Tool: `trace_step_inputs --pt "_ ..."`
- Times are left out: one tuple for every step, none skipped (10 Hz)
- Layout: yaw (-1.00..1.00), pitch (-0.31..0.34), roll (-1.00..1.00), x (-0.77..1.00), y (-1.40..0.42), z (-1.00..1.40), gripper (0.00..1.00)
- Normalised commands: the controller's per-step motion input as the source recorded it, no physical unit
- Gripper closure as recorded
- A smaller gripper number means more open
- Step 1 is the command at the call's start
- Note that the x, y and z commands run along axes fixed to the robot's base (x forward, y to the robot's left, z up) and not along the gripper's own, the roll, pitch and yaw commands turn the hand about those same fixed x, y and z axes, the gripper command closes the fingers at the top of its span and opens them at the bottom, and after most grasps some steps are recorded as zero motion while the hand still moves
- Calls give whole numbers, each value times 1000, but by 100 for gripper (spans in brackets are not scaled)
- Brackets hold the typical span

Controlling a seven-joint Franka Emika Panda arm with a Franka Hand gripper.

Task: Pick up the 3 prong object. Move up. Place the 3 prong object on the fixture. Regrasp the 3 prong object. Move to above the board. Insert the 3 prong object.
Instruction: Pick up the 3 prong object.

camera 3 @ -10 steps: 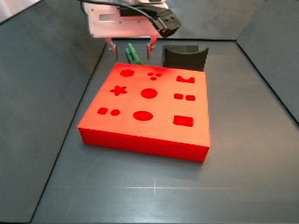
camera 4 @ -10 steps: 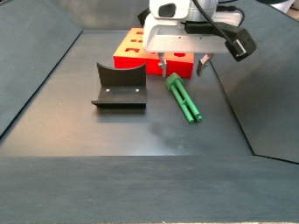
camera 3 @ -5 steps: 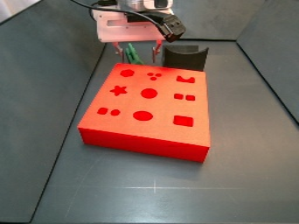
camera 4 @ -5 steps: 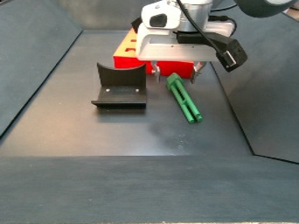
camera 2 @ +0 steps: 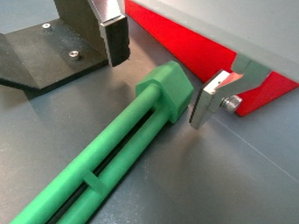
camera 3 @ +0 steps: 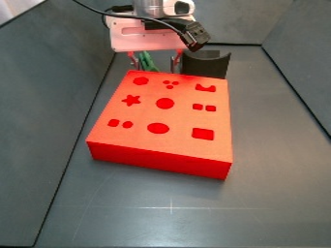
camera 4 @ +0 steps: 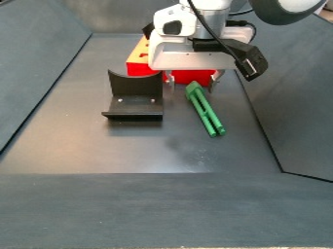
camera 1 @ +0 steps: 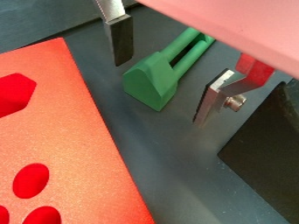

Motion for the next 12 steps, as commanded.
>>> trace_step_inputs --pt "0 -54 0 0 0 -89 0" --pt "0 -66 0 0 0 -166 0" --pt "37 -74 29 0 0 -306 0" --pt "66 -120 6 -31 0 -331 0" --pt "57 -87 0 0 0 -226 0" --pt "0 -67 0 0 0 -114 0" --pt "0 -36 -4 0 0 -17 0" --pt "0 -46 0 -20 0 -31 0" --pt "0 -54 9 -151 0 -103 0" --pt "0 -36 0 -71 0 -14 0" --pt "0 0 0 0 0 0 100" --pt "0 0 0 0 0 0 100"
